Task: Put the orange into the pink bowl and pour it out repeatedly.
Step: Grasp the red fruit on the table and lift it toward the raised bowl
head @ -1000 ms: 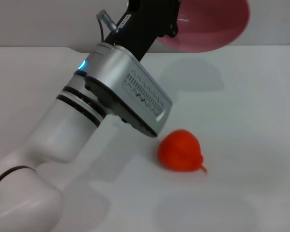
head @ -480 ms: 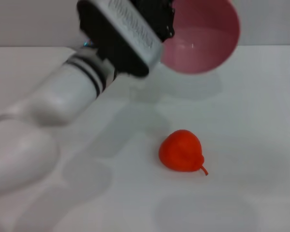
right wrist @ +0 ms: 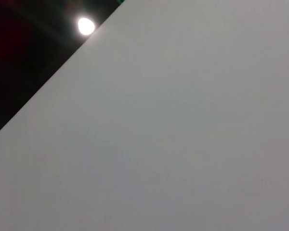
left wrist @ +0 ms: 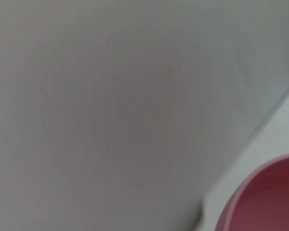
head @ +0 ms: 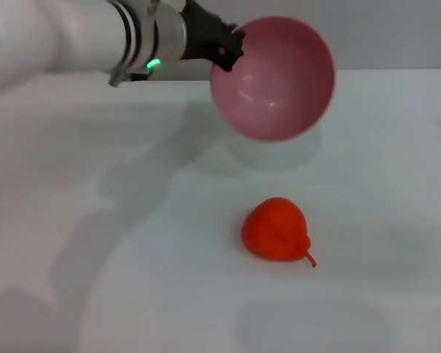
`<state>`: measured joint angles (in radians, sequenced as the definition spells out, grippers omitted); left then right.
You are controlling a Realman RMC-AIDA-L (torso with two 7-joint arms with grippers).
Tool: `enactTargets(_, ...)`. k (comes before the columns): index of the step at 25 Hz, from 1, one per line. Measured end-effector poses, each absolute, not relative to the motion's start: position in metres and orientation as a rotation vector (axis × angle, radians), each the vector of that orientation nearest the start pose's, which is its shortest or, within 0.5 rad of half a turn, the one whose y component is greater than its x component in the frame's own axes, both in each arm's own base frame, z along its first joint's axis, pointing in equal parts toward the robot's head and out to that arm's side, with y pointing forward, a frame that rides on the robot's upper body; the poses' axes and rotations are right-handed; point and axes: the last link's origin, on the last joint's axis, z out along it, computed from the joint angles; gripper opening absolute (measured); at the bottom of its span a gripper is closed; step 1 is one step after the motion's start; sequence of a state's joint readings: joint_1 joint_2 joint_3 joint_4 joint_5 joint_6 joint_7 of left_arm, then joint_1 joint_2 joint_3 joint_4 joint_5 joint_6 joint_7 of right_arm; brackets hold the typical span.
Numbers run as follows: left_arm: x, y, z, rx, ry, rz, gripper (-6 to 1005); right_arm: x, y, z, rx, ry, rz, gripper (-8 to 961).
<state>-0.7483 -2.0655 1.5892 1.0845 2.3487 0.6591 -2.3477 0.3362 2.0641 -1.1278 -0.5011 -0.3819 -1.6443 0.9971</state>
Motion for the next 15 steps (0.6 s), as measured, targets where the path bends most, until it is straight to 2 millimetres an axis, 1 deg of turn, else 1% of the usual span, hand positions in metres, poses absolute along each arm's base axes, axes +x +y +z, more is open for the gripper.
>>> enactTargets(3,-0.100,0.444,-0.036,-2.414,-0.333,-0.112,42,0.252,0.321,0.100,-1.603,0.354,1.666,580)
enactTargets(4,-0.103,0.452,-0.021,-2.476,-0.420,-0.006,42,0.251,0.324,0.098,-1.639,0.366,1.655,580)
enactTargets(7,-0.108,0.455,-0.005,-2.498,-0.491,0.051,42,0.247,0.329,0.092,-1.758,0.385,1.613,579)
enactTargets(11,-0.120,0.457,0.018,-2.495,-0.607,0.064,41,0.237,0.338,0.081,-1.985,0.411,1.509,579)
enactTargets(15,-0.136,0.456,0.036,-2.476,-0.702,0.093,41,0.224,0.343,0.070,-2.204,0.410,1.353,579)
